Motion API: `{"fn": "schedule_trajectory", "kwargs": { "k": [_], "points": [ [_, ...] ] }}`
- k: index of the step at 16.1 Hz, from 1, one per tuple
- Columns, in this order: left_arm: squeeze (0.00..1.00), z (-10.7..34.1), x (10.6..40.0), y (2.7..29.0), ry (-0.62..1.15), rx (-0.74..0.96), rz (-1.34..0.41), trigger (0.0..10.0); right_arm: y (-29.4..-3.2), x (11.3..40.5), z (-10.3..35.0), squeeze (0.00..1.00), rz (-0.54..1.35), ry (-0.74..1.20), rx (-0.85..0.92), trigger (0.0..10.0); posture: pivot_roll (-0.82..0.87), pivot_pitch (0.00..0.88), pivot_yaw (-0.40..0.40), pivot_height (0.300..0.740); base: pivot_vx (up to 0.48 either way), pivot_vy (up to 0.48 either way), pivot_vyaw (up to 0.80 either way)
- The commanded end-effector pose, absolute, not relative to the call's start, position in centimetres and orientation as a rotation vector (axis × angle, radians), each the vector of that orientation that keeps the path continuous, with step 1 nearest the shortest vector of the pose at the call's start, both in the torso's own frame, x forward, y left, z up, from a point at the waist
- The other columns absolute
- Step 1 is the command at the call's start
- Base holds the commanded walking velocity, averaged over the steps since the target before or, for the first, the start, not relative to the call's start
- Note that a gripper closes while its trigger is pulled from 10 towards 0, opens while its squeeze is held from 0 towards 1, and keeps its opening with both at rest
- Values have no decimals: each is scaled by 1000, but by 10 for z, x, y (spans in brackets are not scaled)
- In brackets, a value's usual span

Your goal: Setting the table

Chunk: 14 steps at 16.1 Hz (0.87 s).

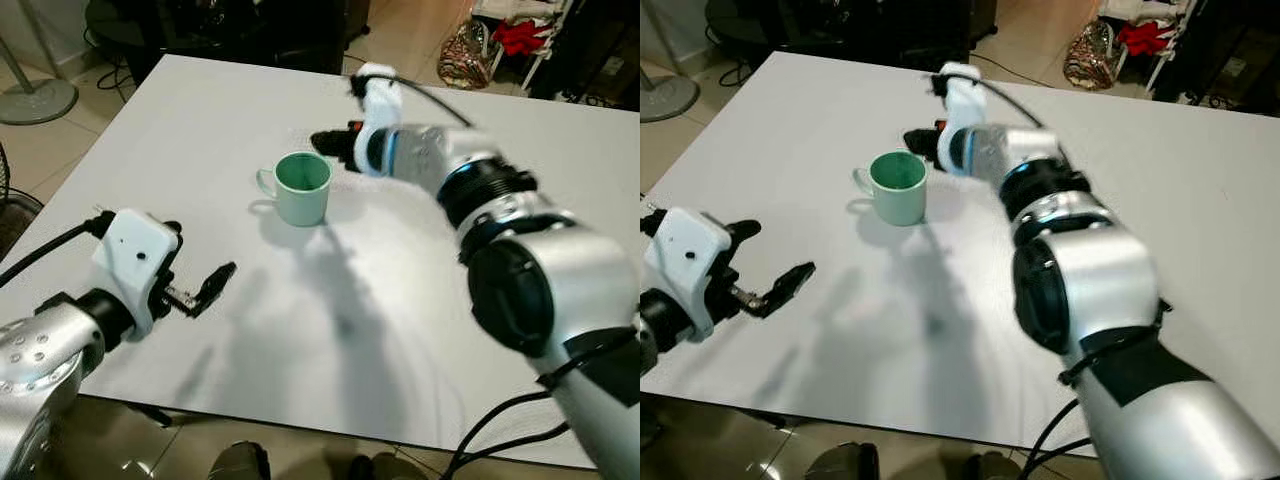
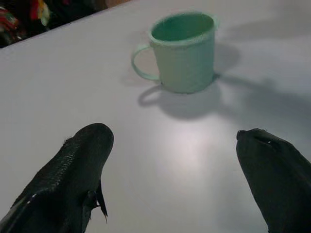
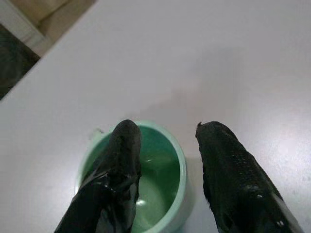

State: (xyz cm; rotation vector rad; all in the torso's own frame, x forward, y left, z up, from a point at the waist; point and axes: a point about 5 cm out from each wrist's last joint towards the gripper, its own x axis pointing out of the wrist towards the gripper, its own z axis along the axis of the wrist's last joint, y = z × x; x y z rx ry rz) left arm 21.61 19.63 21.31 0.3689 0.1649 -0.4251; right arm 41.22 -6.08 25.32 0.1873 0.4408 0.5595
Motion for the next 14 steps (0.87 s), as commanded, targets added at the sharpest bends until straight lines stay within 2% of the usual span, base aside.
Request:
{"fn": "schedule_trajectory", "kwargs": {
  "k": [1, 3, 7, 8, 10, 14],
  "points": [
    [0, 211, 221, 192, 150, 349, -415, 10000, -68, 415, 279, 0, 596, 365, 188, 10000, 50, 62, -24, 740, 0, 0, 0],
    [0, 208, 232, 183, 100, 301, -311, 10000, -91, 414, 283, 0, 567, 271, 144, 10000, 29, 41, -1, 740, 0, 0, 0],
    [0, 203, 243, 170, 27, 198, -188, 10000, -130, 370, 268, 0, 463, 82, 61, 10000, -4, 31, 36, 740, 0, 0, 0],
    [0, 201, 244, 167, 9, 202, -176, 10000, -137, 351, 263, 0, 481, 35, 69, 10000, -20, 30, 45, 740, 0, 0, 0],
    [0, 199, 240, 163, -12, 192, -169, 10000, -141, 307, 244, 0, 501, -75, -69, 10000, -30, 22, 47, 740, 0, 0, 0],
    [0, 194, 227, 166, -25, 214, -42, 10000, -145, 252, 198, 0, 417, 22, -54, 10000, -32, 16, 42, 740, 0, 0, 0]
  ]
}}
